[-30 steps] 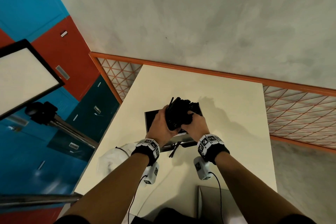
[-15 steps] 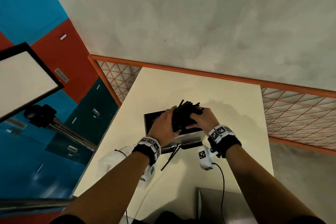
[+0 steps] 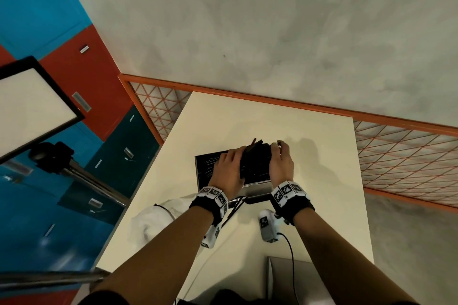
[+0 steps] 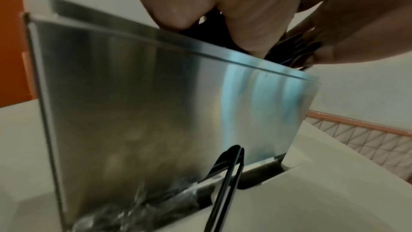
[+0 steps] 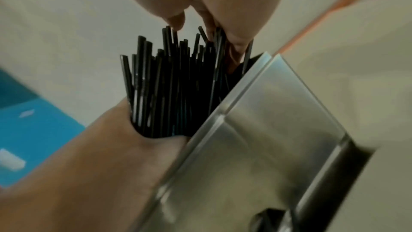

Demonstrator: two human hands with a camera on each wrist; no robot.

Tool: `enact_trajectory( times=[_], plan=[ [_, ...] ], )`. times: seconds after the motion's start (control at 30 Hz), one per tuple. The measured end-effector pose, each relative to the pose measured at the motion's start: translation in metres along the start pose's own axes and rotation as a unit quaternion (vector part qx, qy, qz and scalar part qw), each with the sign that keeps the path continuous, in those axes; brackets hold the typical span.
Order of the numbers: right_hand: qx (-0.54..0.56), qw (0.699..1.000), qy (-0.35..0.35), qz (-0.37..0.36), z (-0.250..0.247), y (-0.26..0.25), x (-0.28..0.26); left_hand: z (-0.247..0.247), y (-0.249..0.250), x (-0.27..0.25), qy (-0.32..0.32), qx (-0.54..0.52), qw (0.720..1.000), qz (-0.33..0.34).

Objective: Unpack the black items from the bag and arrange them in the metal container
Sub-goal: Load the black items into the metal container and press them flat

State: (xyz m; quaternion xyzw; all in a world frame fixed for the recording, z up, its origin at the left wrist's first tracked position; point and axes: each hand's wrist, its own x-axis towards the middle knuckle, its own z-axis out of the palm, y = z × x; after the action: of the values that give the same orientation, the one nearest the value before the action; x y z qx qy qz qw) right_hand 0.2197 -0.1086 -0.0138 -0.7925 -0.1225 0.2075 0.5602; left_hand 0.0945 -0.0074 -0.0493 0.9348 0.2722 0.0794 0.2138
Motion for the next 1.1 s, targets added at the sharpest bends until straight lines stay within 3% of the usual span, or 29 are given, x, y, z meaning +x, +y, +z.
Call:
enact_trajectory(
  times=[0.1,0.23,0.4,0.57,0.73,0.87,1.1],
  plan=[
    [0.025,0.999,-0.021,0.025,0.005,0.002,-0.003,0.001,0.001,0.000,0.004,0.012,0.999,0.035],
    [-0.108,0.990,-0.089,-0.029,0.009,0.003,-0.002,-0.001,-0.013,-0.005,0.026,-0.012,0.998,0.059],
    [-0.241,0.950,-0.176,-0.093,-0.011,-0.009,0.009,0.000,-0.037,-0.017,0.065,-0.031,0.997,0.025],
    [-0.315,0.924,-0.160,-0.144,-0.035,-0.014,0.022,0.000,-0.037,-0.016,0.053,0.004,0.998,0.020],
    [-0.431,0.858,-0.247,-0.131,-0.044,-0.003,0.022,0.001,-0.036,-0.017,0.016,0.034,0.999,0.023],
    [-0.451,0.844,-0.256,-0.136,-0.039,0.001,0.017,0.000,-0.034,-0.018,-0.013,0.043,0.999,0.028],
    [-0.590,0.747,-0.285,-0.109,-0.023,-0.010,0.023,0.001,-0.033,-0.018,-0.005,0.047,0.999,0.019]
  ],
)
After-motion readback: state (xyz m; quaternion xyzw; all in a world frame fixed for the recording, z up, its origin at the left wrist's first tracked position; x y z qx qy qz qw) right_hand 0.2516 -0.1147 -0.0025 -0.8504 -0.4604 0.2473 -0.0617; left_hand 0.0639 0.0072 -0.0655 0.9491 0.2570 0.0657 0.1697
